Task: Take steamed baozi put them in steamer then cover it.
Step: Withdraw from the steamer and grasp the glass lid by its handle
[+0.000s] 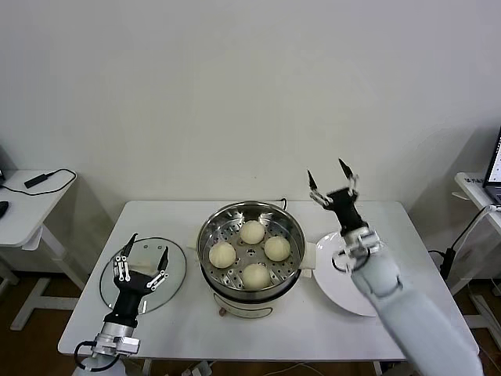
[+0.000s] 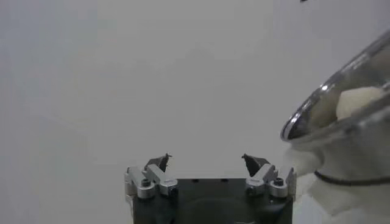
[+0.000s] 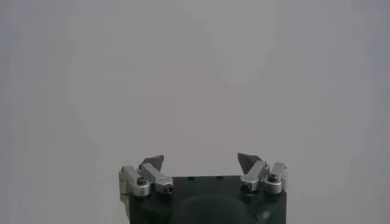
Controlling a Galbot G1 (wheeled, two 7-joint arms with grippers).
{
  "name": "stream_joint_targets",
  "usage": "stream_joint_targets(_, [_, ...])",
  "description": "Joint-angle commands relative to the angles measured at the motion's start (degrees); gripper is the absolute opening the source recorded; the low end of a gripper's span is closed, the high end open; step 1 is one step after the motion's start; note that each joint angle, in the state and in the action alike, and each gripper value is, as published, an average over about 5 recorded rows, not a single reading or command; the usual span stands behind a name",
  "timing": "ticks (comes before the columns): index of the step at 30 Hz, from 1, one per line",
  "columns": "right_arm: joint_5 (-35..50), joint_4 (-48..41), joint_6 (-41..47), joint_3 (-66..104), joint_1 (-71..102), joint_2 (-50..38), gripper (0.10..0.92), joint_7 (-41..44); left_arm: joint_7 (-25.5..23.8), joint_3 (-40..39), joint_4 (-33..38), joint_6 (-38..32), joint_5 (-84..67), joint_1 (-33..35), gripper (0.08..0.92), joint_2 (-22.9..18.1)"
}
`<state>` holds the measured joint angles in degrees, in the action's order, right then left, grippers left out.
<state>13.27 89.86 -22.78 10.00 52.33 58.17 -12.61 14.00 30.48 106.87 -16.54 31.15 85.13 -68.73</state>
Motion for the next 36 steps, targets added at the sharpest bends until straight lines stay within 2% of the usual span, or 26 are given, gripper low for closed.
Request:
stream_joint_targets(1, [-8.54,1.98,-4.24,17.19,21.92,13.30,0.823,-1.51,1.58,1.56,-5.10,2.44,21.00,0.22,0.823,2.02])
stream_joint_targets(15, [-9.22,5.09,-4.21,17.82,25.73,15.88,0.823,-0.43,-2.73,2.50,-12.25,10.78,38.62,-0.91,0.823,3.64])
stream_joint_targets(23, [-9.14,5.49,-3.85,18.10,26.26,16.04,0.823,-0.08,-2.31,1.00,-19.12,11.43,41.26,-6.72,0.823,4.07])
stream_joint_targets(36, [-9.48,4.52,-3.83,18.07,25.97,16.85,0.823,0.31,0.13,0.14,-24.60,11.56,40.89,-12.82,0.823,3.37])
